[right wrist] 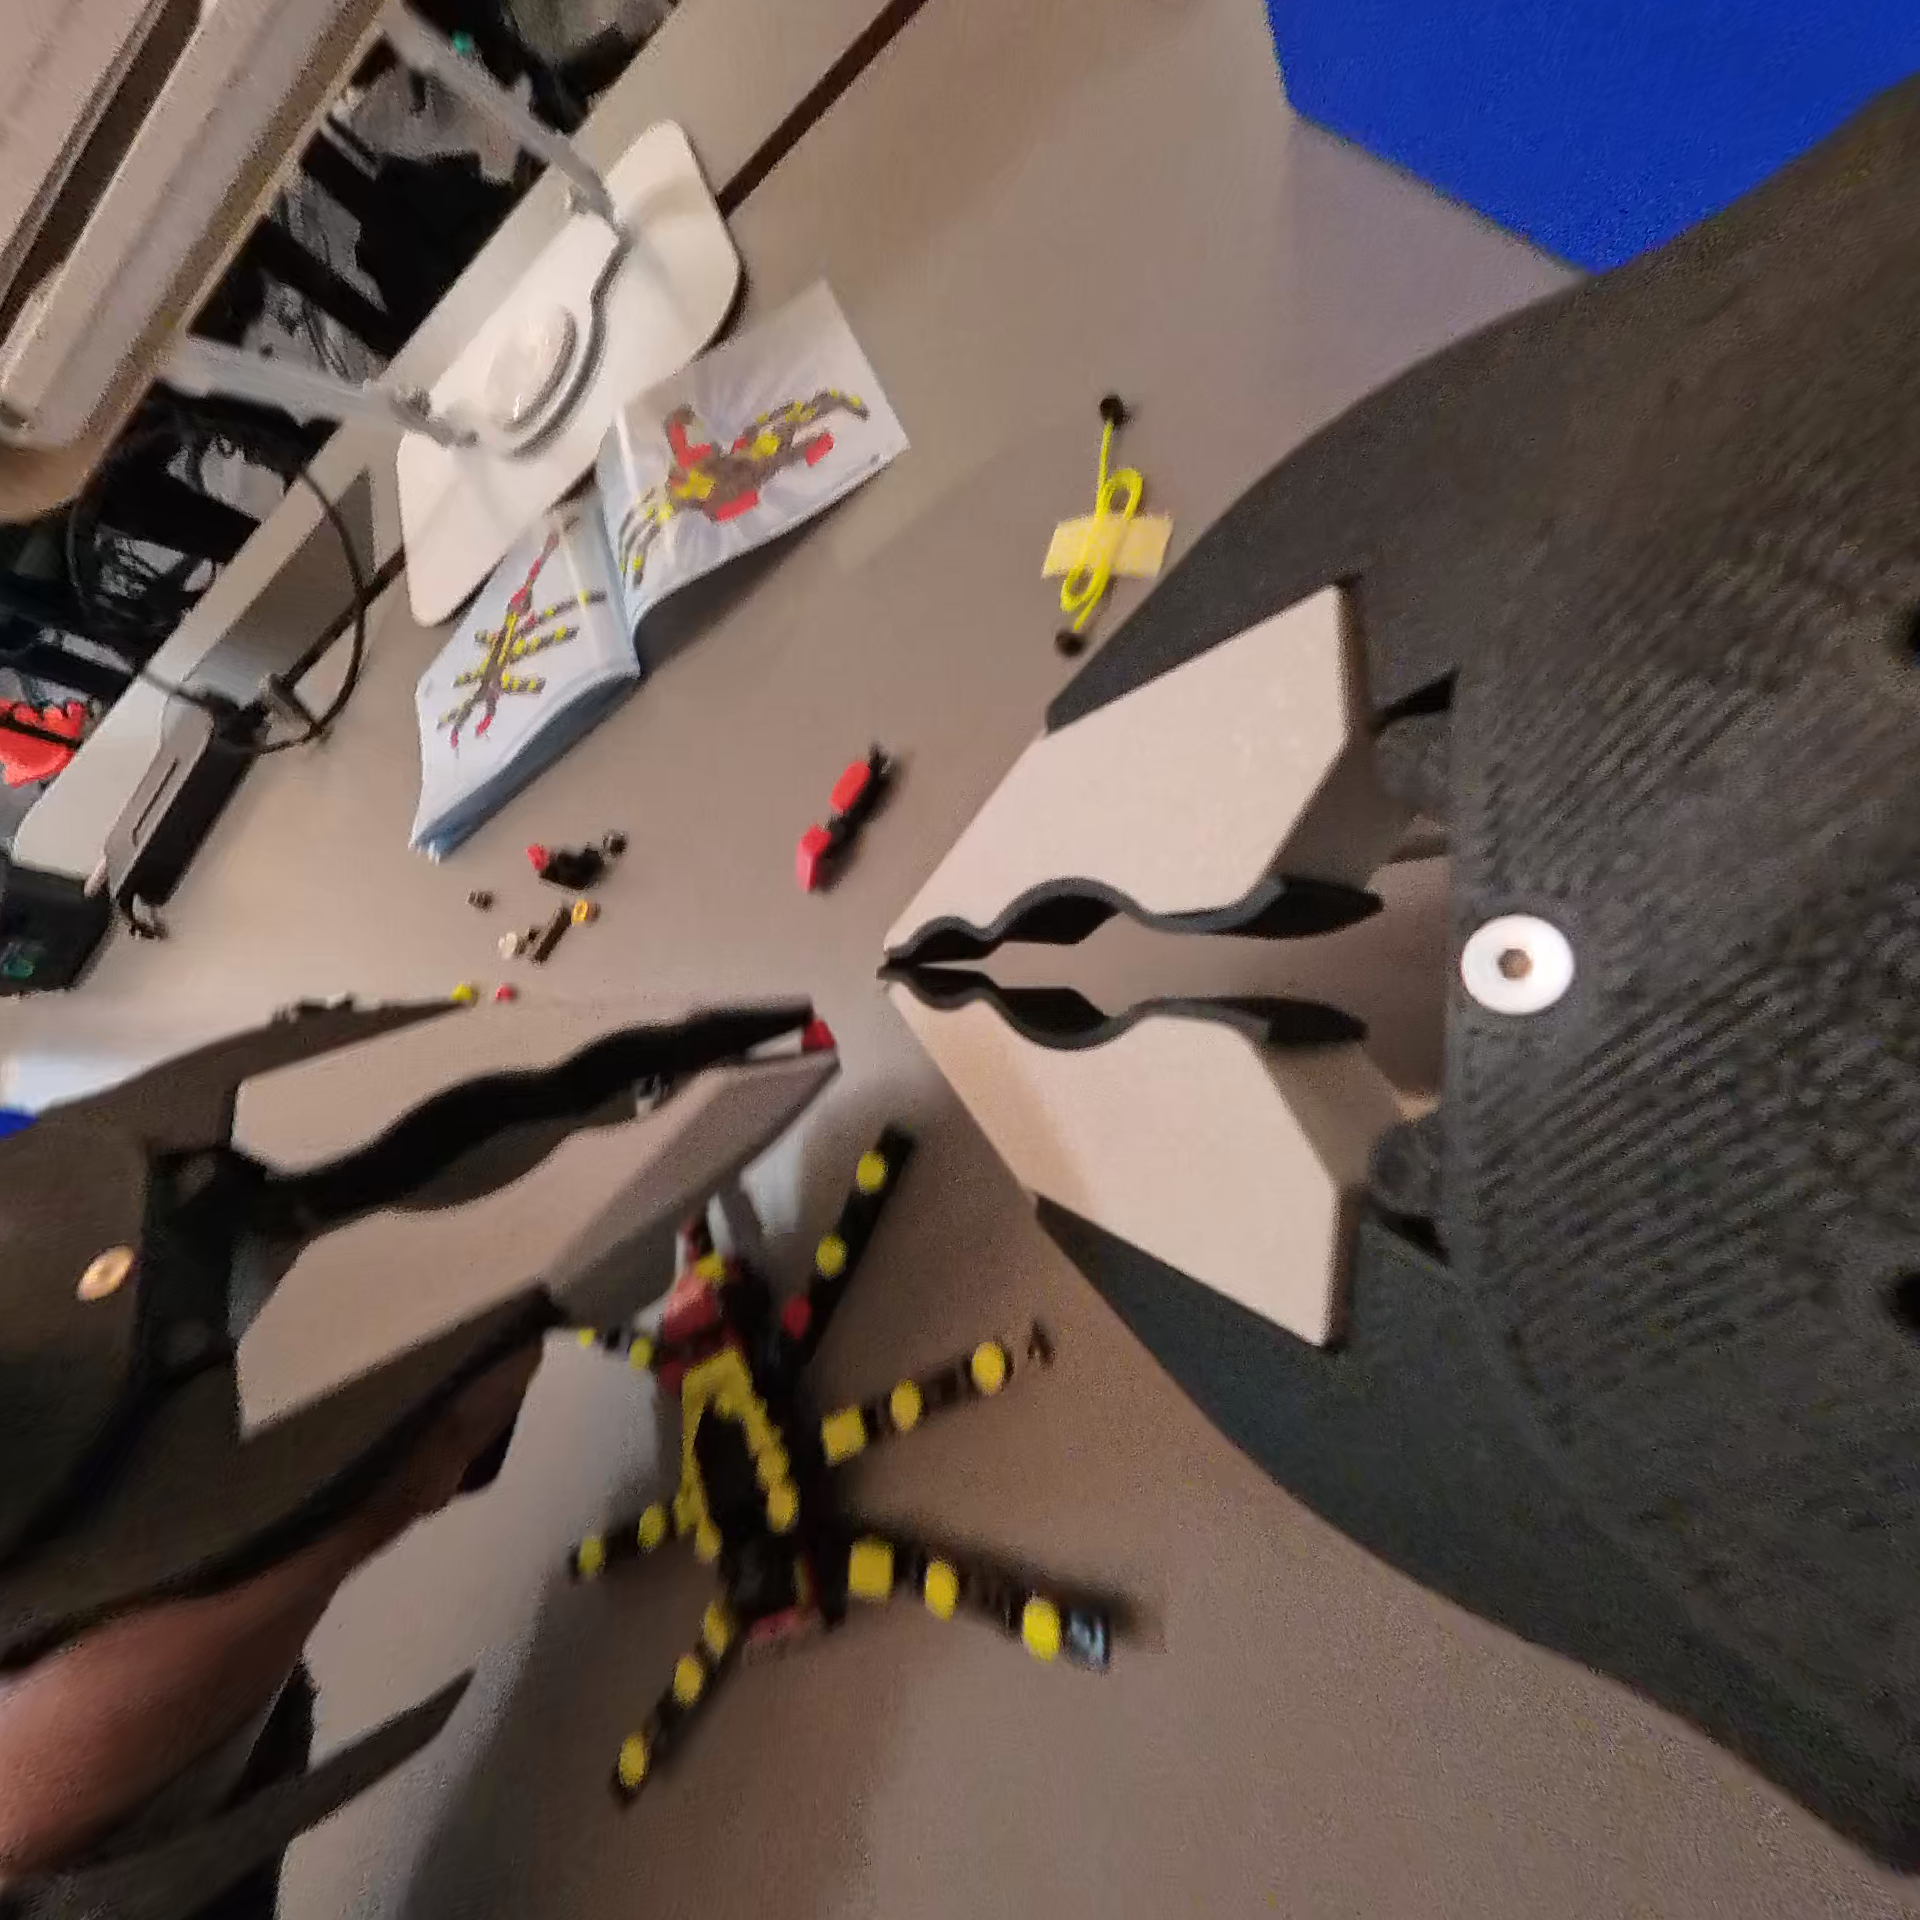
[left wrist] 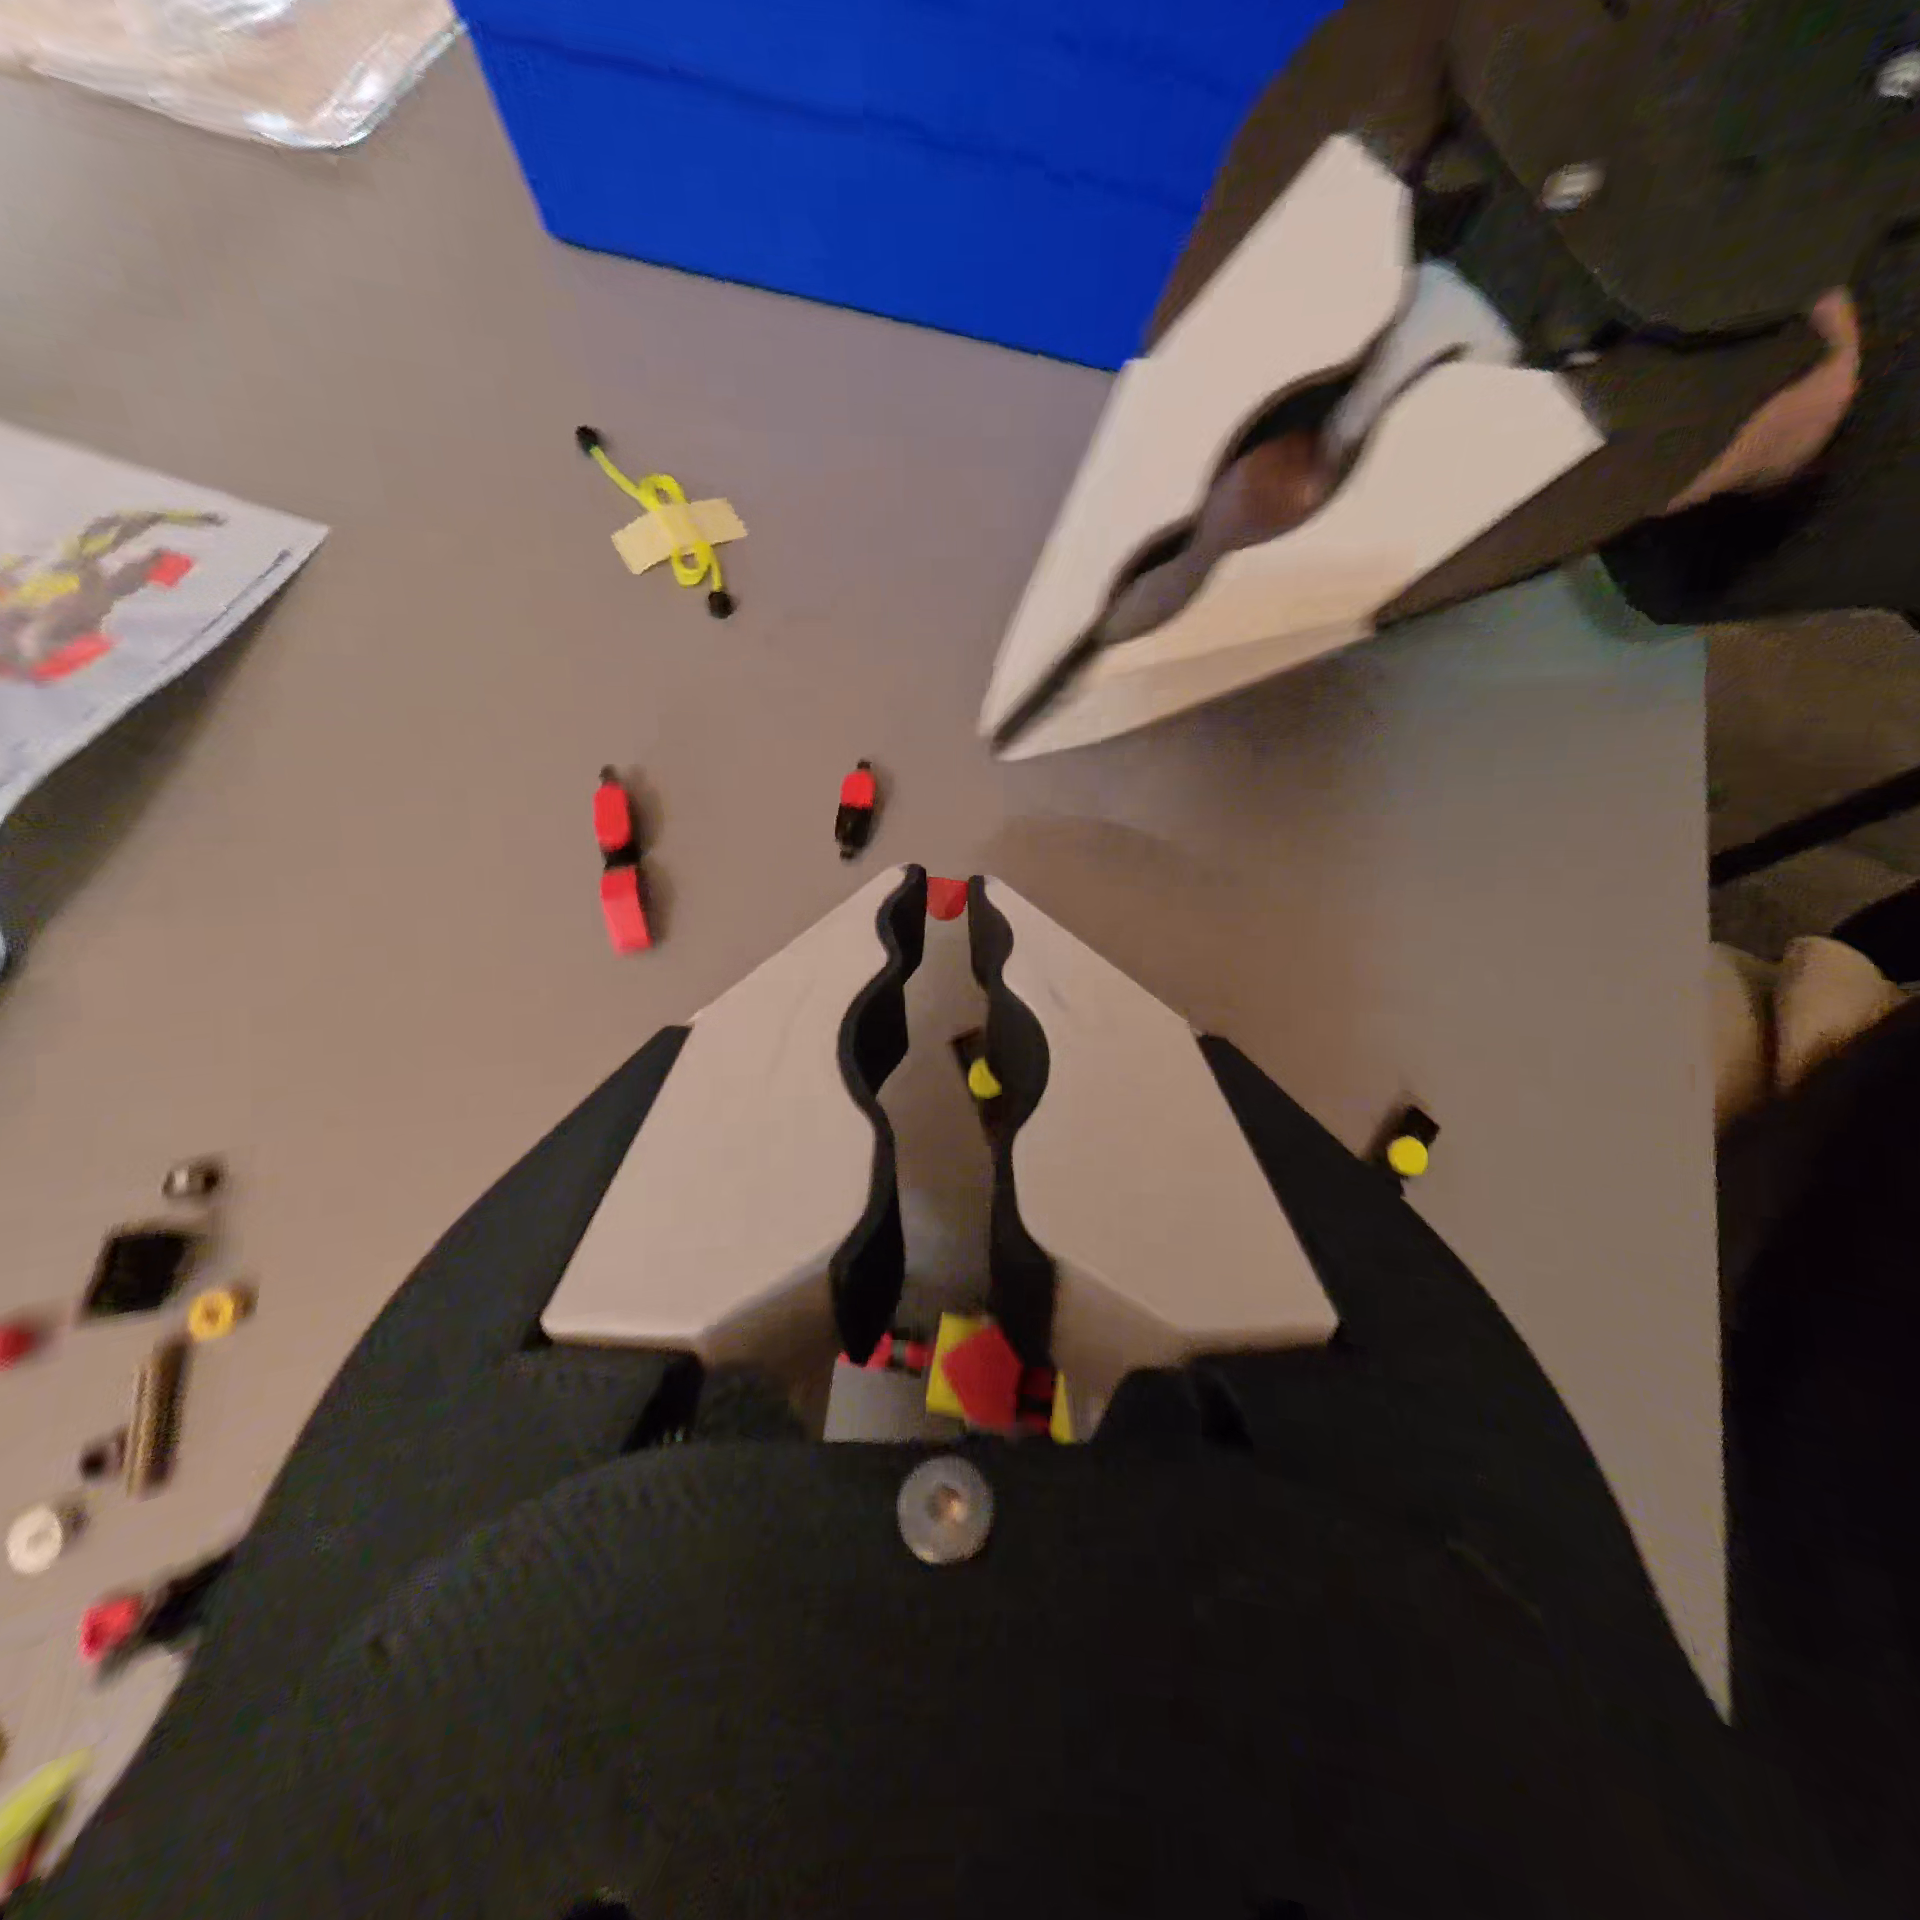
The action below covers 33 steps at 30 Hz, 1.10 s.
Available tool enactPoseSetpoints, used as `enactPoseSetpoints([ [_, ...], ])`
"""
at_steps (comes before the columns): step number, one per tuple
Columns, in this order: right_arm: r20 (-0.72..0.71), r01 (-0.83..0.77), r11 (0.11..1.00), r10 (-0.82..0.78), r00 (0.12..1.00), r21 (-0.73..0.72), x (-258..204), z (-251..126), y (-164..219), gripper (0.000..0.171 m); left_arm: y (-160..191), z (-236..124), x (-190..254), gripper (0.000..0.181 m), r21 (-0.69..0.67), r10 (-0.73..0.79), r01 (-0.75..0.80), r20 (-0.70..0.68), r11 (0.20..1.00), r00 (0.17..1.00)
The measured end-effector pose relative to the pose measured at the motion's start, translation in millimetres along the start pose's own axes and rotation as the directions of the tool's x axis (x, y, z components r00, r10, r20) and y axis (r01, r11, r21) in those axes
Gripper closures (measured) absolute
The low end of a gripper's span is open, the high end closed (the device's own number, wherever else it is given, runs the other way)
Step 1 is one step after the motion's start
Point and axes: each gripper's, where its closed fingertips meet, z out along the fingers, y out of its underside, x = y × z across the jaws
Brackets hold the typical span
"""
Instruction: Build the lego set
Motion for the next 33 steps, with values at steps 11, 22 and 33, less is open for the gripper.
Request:
enactPoseSetpoints([
  [11, -0.103, -0.125, 0.987, 0.114, 0.988, -0.102, 31.0, -3.2, 37.3, 0.156, -1.6, 35.9, -16.7, 0.176, -0.118, 0.099, -0.090, 0.075, 0.989, 0.992],
  [22, -0.002, -0.109, 0.988, 0.109, 0.994, -0.109, 18.4, 10.2, 34.0, 0.153, 6.7, 36.5, -17.0, 0.176, -0.117, 0.077, -0.072, 0.040, 0.990, 0.996],
  [33, 0.024, -0.225, 0.973, 0.227, 0.974, -0.048, 26.8, 5.2, 26.9, 0.158, -4.2, 45.2, -21.0, 0.176, -0.110, -0.005, 0.005, -0.001, 0.994, 1.000],
])
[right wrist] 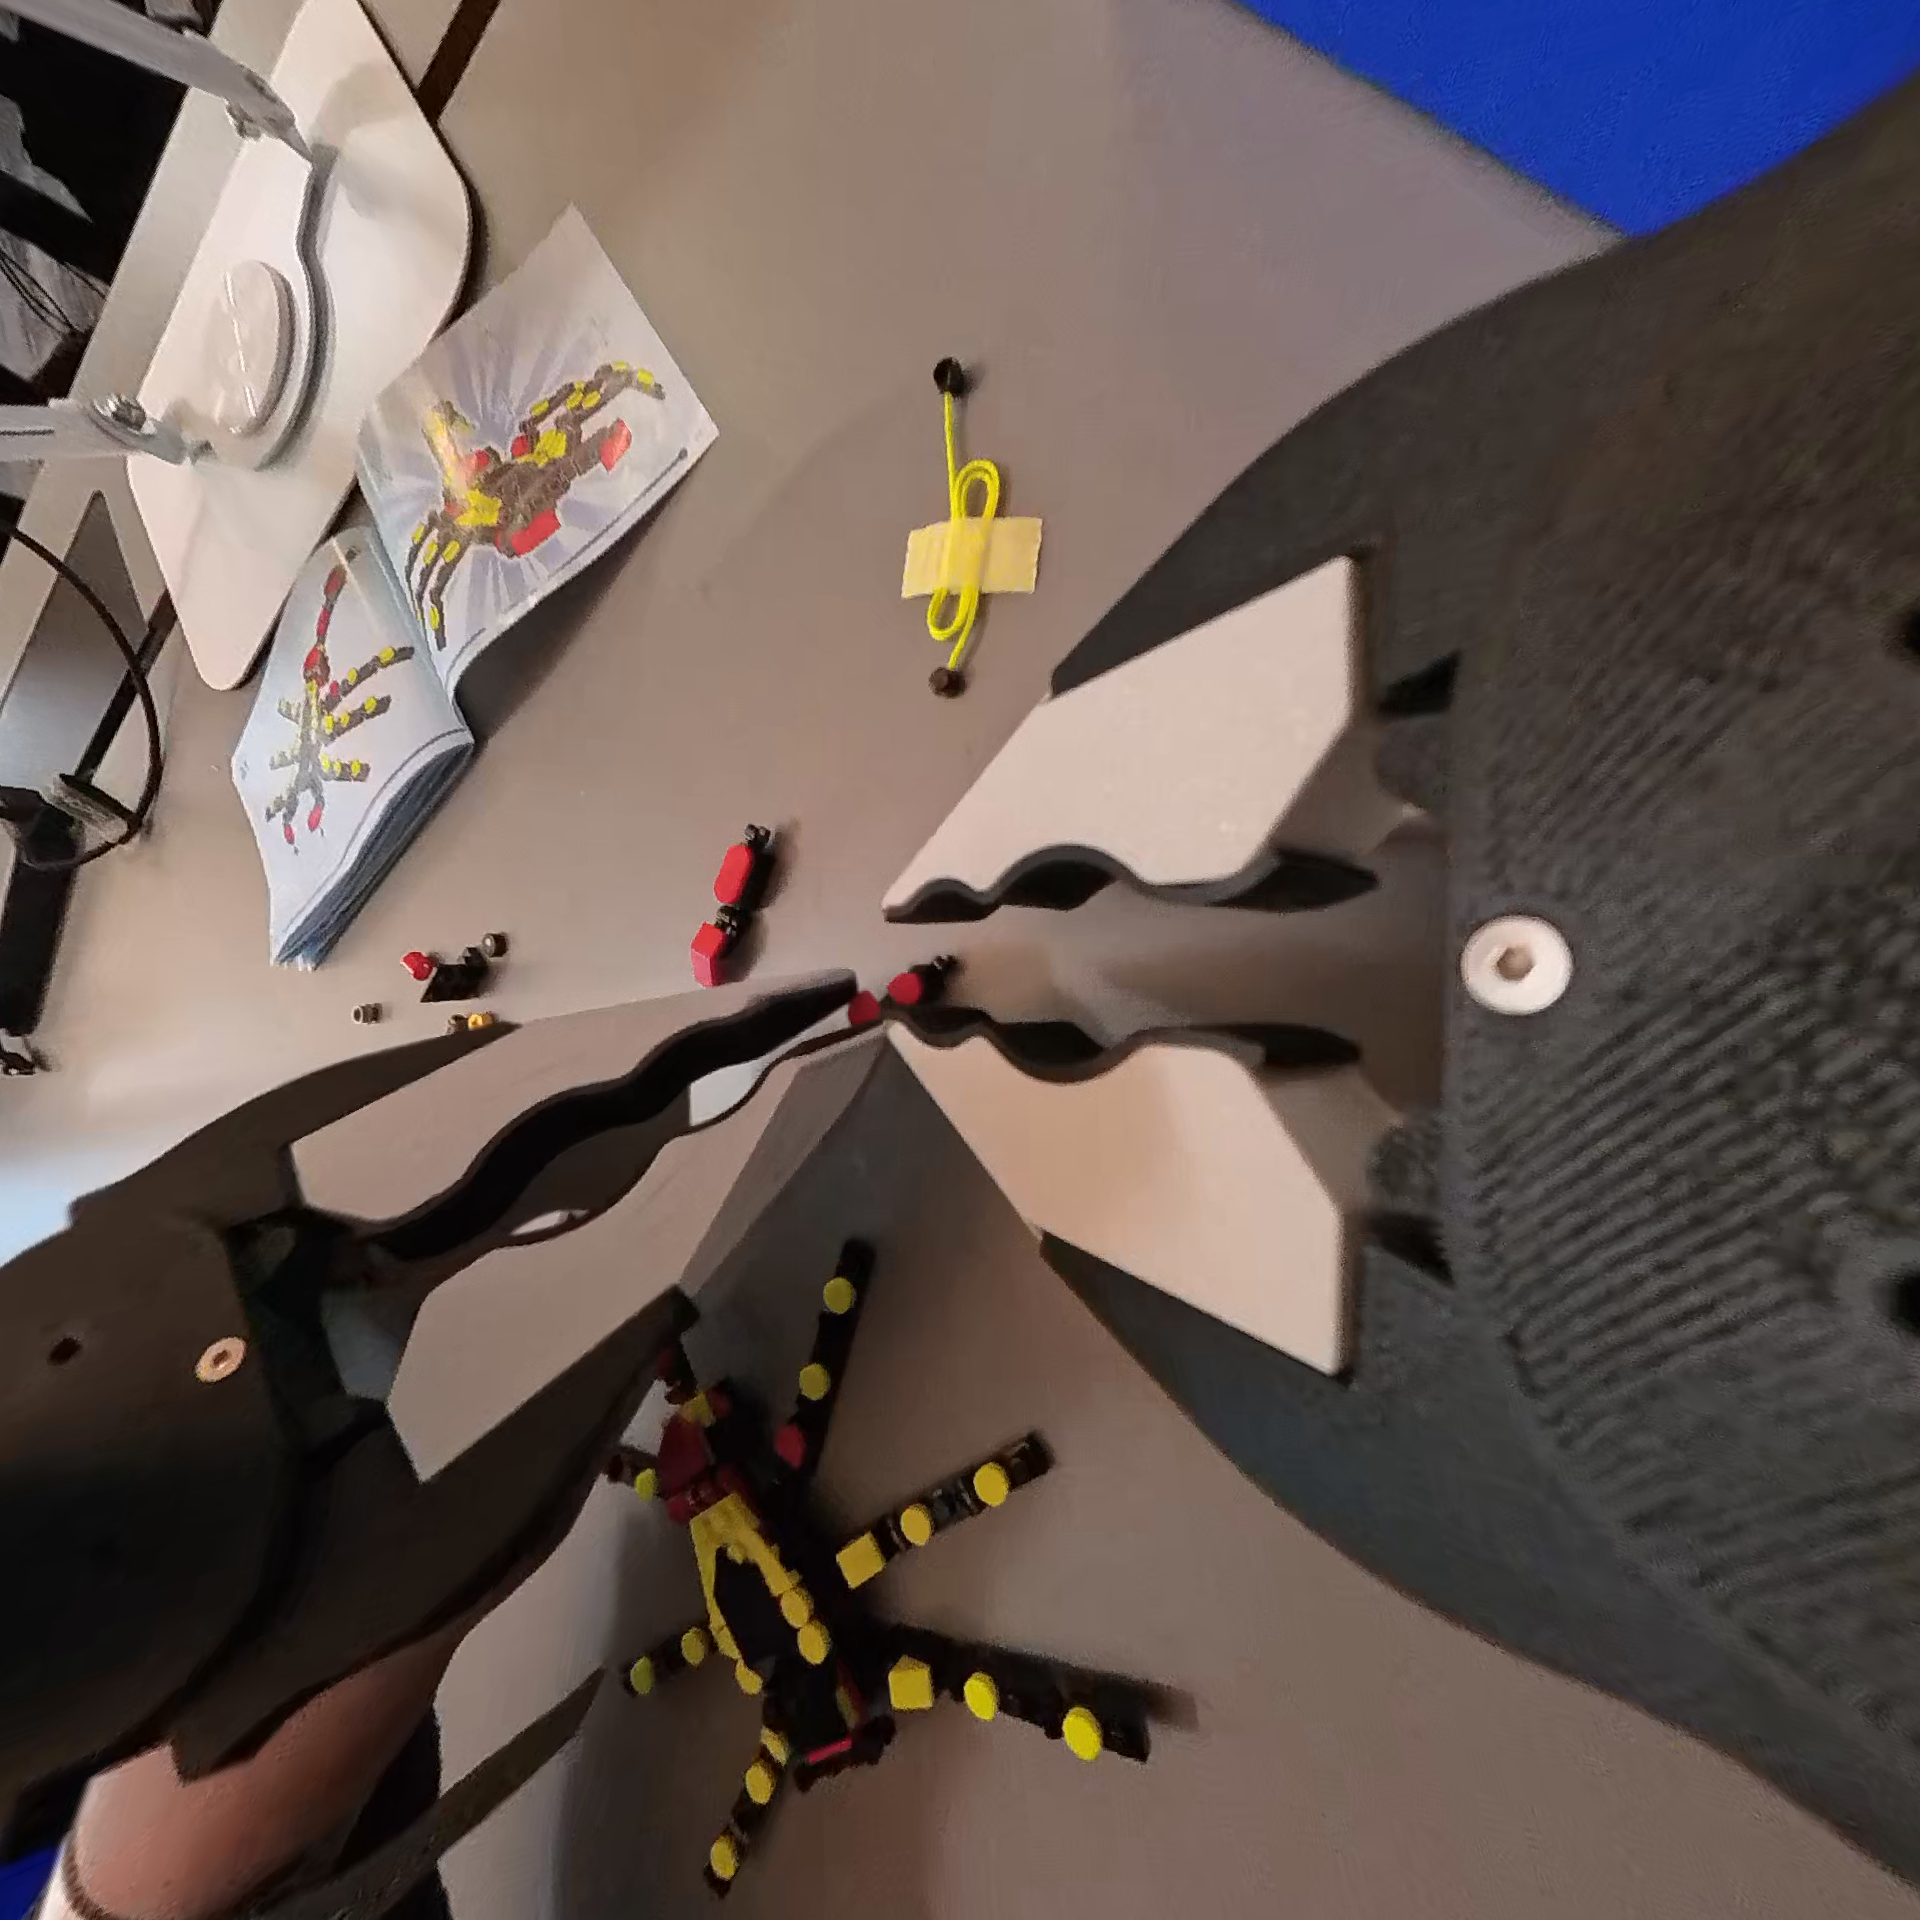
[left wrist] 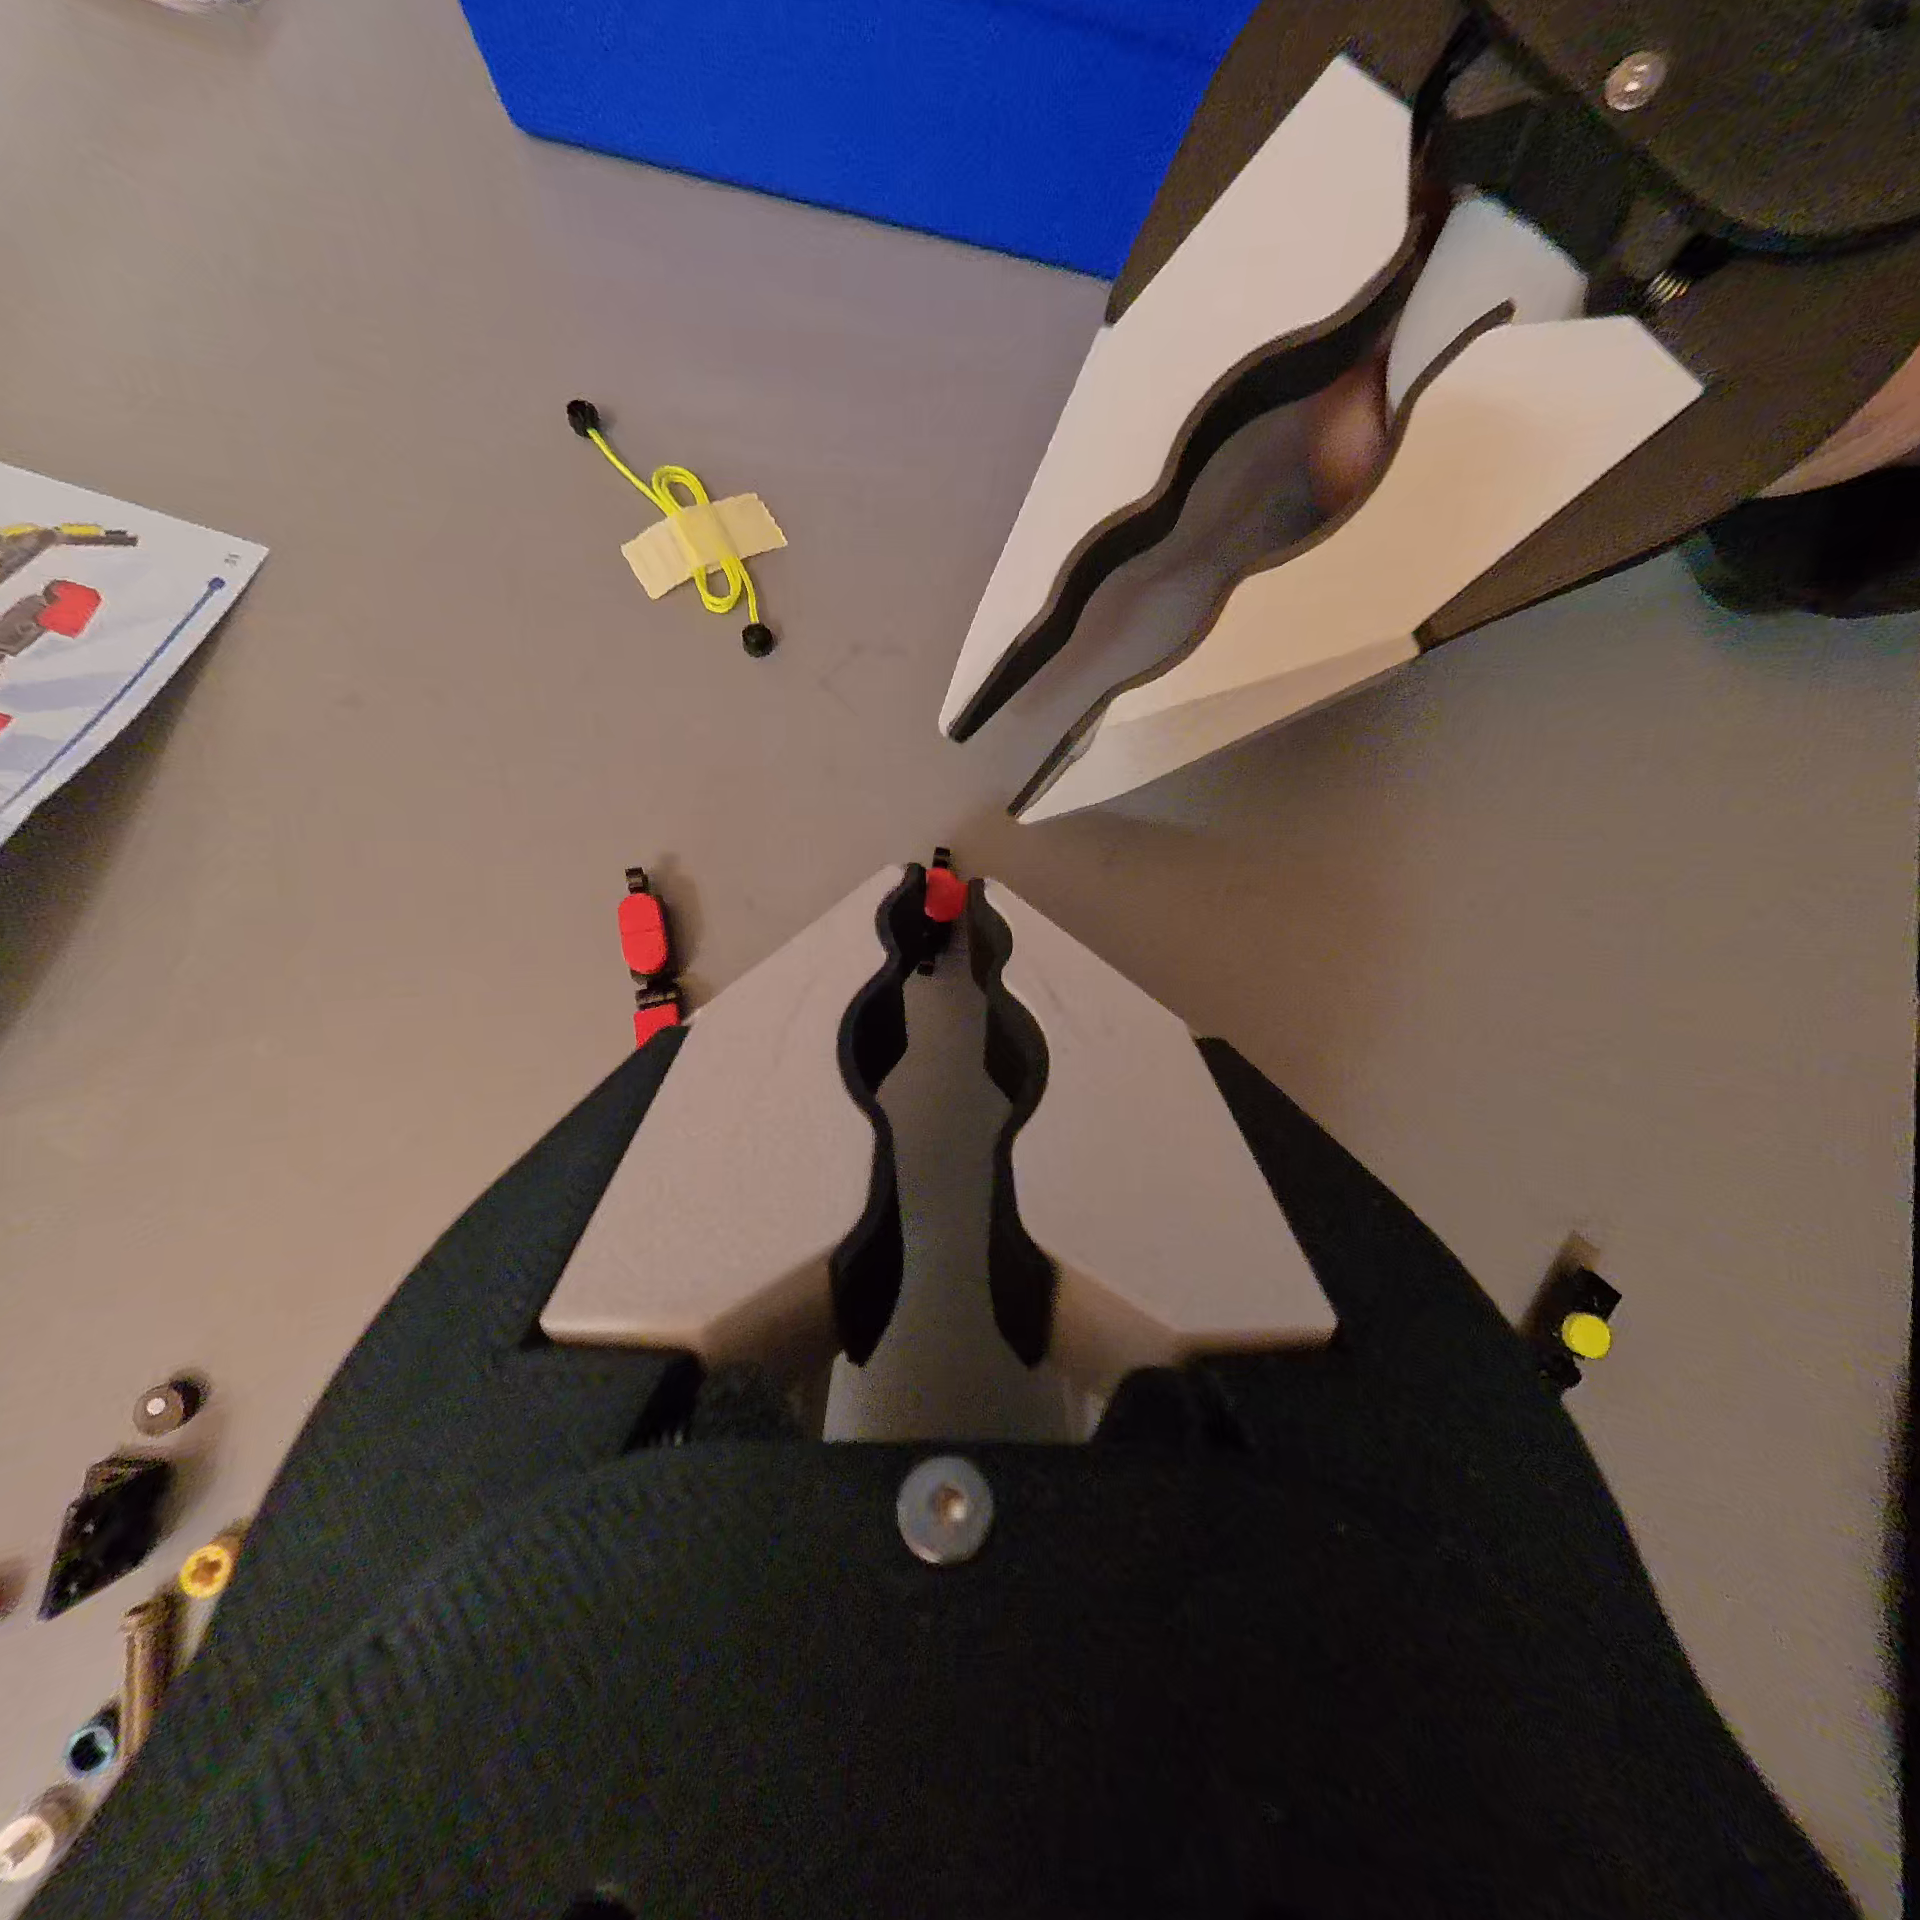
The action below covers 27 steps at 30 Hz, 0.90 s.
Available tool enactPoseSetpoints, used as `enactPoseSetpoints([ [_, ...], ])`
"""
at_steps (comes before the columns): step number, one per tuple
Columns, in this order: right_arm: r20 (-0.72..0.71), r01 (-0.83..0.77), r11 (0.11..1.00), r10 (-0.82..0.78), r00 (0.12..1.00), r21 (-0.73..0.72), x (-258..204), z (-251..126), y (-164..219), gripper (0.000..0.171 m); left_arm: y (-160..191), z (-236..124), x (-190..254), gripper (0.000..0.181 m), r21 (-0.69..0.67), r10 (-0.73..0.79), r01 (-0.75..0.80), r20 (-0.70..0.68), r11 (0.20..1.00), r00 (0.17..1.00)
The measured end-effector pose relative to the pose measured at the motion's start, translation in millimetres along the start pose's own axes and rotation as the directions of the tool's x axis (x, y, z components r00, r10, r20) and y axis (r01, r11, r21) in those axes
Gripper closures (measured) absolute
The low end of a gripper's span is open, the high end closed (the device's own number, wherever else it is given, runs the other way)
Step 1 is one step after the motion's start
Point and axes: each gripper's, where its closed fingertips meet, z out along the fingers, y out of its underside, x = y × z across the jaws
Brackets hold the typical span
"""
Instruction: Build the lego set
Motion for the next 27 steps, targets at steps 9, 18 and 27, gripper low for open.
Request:
enactPoseSetpoints([
  [9, 0.013, -0.028, 0.999, 0.028, 1.000, 0.018, 1.7, -1.9, -2.2, 0.156, 4.5, -0.2, -0.2, 0.176, -0.019, -0.026, 0.027, 0.008, 0.999, 1.000],
  [18, 0.016, -0.011, 1.000, 0.012, 1.000, -0.016, -1.1, 1.2, 2.5, 0.150, 8.6, 3.0, -3.0, 0.176, -0.023, -0.033, 0.033, 0.009, 0.999, 0.999],
  [27, 0.012, 0.000, 0.999, 0.001, 1.000, -0.040, -1.5, 3.8, 5.4, 0.148, 7.2, 5.3, -1.0, 0.176, -0.030, -0.027, 0.027, -0.010, 0.999, 1.000],
])
